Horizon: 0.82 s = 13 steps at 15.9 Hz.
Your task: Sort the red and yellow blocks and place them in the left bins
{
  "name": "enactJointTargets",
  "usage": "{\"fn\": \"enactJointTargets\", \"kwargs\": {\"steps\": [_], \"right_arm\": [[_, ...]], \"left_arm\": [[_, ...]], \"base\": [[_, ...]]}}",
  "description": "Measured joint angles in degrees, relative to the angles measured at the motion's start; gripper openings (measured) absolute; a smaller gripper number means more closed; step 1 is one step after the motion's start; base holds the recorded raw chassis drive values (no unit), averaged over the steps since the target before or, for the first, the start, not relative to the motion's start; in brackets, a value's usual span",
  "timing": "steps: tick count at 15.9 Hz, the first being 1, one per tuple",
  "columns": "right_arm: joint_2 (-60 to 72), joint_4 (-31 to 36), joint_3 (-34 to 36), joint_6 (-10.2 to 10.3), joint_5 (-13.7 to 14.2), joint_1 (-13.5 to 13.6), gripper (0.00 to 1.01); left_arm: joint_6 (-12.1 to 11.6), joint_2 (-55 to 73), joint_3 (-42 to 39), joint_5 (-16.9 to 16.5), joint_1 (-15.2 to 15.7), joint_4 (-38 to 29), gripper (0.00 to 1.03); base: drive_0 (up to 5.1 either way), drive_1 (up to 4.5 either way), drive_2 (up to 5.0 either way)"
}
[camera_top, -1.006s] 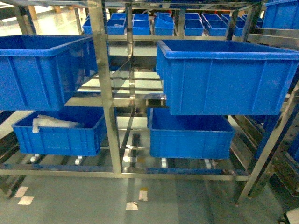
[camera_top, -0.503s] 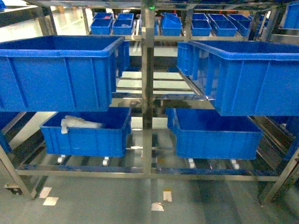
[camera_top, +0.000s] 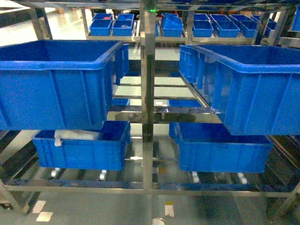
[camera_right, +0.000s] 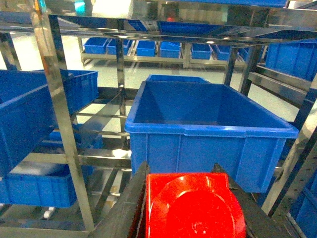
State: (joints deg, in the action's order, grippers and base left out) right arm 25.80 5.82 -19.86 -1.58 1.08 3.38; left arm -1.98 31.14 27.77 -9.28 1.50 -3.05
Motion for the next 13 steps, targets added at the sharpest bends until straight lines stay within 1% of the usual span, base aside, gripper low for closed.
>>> {"fn": "enactJointTargets", "kwargs": {"steps": [10, 11, 13], "right_arm": [[0.33, 0.02, 0.0, 0.0, 0.02, 0.0, 0.28], [0.33, 0.0, 0.0, 0.0, 0.0, 0.0, 0.28], [0.81, -0.26, 0.0, 0.0, 0.0, 0.0, 0.28]], "left_arm": [[0.0, 0.24, 0.0, 0.0, 0.04, -0.02, 0.27], [0.0, 0.26, 0.0, -0.02, 0.04, 0.0, 0.27], [0.0, 0.87, 0.0, 0.04, 0.09, 0.13, 0.27]], "base": [[0.0, 4.29, -4.3], [0.1, 2.38, -2.2], [0.0, 0.0, 0.0]]}}
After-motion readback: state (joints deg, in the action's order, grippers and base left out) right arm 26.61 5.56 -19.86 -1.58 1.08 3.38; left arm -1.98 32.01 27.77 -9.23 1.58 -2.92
